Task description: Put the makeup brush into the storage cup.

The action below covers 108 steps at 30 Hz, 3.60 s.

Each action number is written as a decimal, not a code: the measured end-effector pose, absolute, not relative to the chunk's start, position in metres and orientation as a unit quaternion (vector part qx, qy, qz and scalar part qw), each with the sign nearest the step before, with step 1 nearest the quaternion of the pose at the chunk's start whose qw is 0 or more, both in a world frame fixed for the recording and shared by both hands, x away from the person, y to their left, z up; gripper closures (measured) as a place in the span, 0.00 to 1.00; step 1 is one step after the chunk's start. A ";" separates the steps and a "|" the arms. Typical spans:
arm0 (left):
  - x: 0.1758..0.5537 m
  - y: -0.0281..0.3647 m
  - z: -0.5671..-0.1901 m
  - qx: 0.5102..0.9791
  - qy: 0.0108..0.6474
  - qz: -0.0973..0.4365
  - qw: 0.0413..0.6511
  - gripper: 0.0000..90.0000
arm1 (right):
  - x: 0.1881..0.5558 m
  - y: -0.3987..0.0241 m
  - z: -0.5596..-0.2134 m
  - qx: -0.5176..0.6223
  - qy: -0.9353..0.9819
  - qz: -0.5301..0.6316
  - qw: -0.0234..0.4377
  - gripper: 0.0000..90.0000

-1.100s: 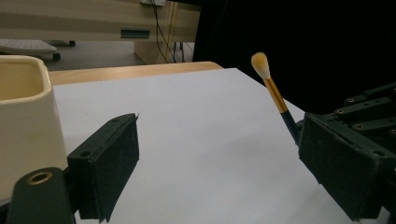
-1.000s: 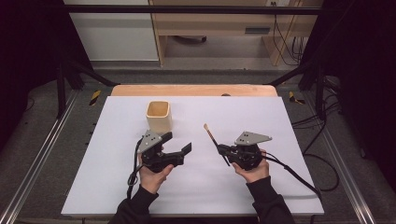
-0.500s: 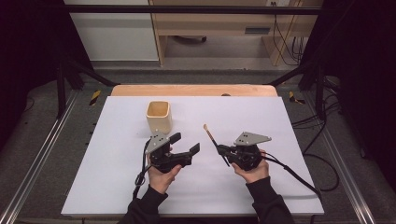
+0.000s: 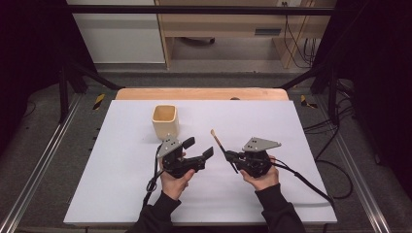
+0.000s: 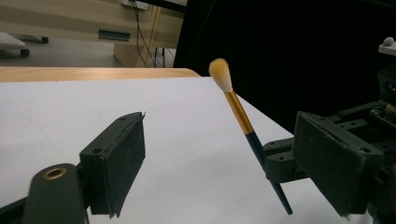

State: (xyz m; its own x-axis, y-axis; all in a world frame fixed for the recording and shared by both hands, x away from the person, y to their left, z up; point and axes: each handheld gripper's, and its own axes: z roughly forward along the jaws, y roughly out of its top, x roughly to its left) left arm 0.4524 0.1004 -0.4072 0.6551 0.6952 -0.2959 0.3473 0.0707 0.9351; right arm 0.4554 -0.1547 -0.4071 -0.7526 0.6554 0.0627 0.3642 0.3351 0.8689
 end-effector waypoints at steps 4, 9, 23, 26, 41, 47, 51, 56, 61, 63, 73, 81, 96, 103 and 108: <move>0.454 0.097 -0.407 0.666 0.391 0.138 0.620 0.19 | 0.455 -0.153 -0.407 0.317 0.803 0.481 0.152 0.93; 0.456 0.095 -0.407 0.662 0.394 0.134 0.624 0.21 | 0.455 -0.150 -0.406 0.313 0.804 0.482 0.153 0.93; 0.458 0.086 -0.412 0.655 0.401 0.124 0.628 0.34 | 0.453 -0.148 -0.406 0.309 0.804 0.485 0.153 0.93; 0.458 0.084 -0.412 0.653 0.404 0.121 0.629 0.38 | 0.453 -0.147 -0.406 0.308 0.803 0.486 0.153 0.93; 0.457 0.083 -0.413 0.646 0.413 0.113 0.632 0.56 | 0.452 -0.142 -0.406 0.303 0.804 0.489 0.151 0.93; 0.457 0.080 -0.414 0.644 0.419 0.106 0.631 0.62 | 0.452 -0.141 -0.406 0.303 0.804 0.489 0.150 0.93; 0.457 0.080 -0.414 0.643 0.420 0.105 0.632 0.68 | 0.452 -0.140 -0.406 0.302 0.805 0.489 0.149 0.93; 0.456 0.080 -0.414 0.639 0.424 0.103 0.634 0.71 | 0.451 -0.139 -0.406 0.301 0.804 0.491 0.149 0.93; 0.456 0.078 -0.414 0.636 0.428 0.102 0.634 0.74 | 0.451 -0.138 -0.406 0.299 0.804 0.492 0.147 0.93; 0.456 0.078 -0.414 0.636 0.429 0.101 0.634 0.75 | 0.451 -0.137 -0.406 0.297 0.805 0.492 0.148 0.93; 0.454 0.079 -0.413 0.631 0.432 0.106 0.636 0.85 | 0.451 -0.133 -0.405 0.294 0.804 0.494 0.148 0.93; 0.450 0.078 -0.410 0.625 0.424 0.101 0.648 0.92 | 0.450 -0.131 -0.404 0.288 0.803 0.500 0.150 1.00; 0.450 0.092 -0.397 0.661 0.393 0.150 0.622 0.92 | 0.448 -0.147 -0.398 0.314 0.777 0.513 0.184 0.66; 0.452 0.104 -0.389 0.672 0.384 0.166 0.611 0.92 | 0.450 -0.161 -0.403 0.338 0.768 0.508 0.196 0.49; 0.453 0.114 -0.384 0.681 0.381 0.175 0.600 0.92 | 0.451 -0.168 -0.406 0.348 0.763 0.505 0.202 0.39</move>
